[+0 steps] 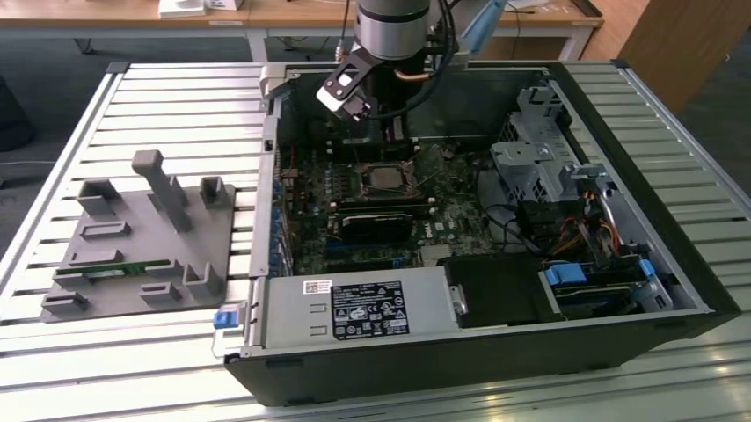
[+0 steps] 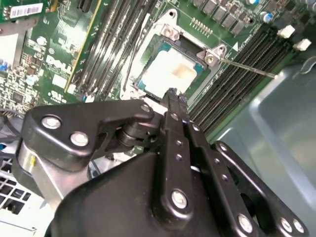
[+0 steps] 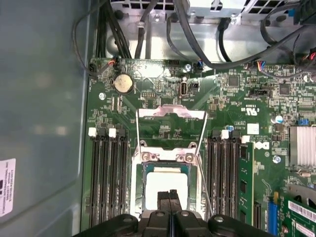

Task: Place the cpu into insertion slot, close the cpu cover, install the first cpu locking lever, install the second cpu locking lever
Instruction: 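Close the cpu cover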

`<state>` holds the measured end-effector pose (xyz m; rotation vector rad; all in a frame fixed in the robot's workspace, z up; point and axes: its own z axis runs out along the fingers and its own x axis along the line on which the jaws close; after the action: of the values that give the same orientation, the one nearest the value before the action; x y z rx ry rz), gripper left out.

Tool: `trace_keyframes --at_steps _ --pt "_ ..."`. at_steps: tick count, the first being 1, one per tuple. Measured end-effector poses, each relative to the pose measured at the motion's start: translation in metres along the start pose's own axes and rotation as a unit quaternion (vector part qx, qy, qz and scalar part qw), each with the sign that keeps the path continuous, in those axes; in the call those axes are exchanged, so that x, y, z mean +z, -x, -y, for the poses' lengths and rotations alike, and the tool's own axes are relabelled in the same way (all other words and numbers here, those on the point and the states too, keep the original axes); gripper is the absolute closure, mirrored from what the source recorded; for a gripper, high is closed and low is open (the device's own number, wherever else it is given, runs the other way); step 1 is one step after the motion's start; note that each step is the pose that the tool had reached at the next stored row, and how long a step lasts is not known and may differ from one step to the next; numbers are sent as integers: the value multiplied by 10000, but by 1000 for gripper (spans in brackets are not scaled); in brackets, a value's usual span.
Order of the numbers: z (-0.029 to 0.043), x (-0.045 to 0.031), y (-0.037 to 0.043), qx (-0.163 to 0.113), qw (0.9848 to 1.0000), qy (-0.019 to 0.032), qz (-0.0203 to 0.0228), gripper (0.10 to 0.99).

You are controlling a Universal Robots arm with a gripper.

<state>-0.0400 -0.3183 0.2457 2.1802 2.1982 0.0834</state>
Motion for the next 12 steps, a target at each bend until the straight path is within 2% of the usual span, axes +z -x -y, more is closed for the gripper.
trace_keyframes --at_steps 4,9,12 --pt "-23 -4 1 1 10000 0 -12 980" --pt "-30 -96 0 3 10000 0 -28 980" --pt "-58 -102 -1 2 10000 1 -32 980"
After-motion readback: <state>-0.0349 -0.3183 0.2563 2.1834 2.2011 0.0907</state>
